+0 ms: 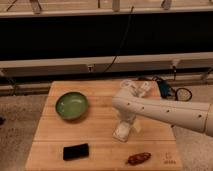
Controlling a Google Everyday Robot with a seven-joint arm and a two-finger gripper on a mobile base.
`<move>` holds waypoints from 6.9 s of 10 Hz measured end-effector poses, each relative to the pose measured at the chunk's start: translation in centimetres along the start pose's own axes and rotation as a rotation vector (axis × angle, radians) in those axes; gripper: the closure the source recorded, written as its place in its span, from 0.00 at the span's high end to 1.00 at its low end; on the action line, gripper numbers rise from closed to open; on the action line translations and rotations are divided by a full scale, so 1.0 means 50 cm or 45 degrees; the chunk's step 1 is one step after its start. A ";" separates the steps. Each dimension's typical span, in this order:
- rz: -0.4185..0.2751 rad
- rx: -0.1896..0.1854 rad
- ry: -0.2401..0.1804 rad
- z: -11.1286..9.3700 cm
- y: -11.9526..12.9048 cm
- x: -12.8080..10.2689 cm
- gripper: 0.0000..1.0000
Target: Place the white sponge in the ceramic bowl
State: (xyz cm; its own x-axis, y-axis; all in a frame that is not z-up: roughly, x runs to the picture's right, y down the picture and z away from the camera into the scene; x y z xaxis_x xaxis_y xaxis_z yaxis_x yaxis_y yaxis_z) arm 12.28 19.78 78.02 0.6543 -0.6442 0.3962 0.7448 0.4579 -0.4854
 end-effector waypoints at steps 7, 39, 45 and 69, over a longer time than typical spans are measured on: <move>-0.104 -0.008 -0.020 0.031 -0.013 -0.008 0.80; -0.359 -0.066 -0.072 0.112 -0.044 -0.064 0.73; -0.365 -0.063 -0.073 0.103 -0.050 -0.068 0.18; -0.425 -0.062 -0.034 0.105 -0.145 -0.045 0.03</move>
State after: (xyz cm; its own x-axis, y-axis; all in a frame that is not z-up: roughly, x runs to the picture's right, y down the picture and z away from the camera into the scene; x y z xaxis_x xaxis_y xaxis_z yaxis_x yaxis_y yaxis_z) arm 6.09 21.09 84.74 0.3791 -0.7369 0.5598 0.9118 0.1943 -0.3617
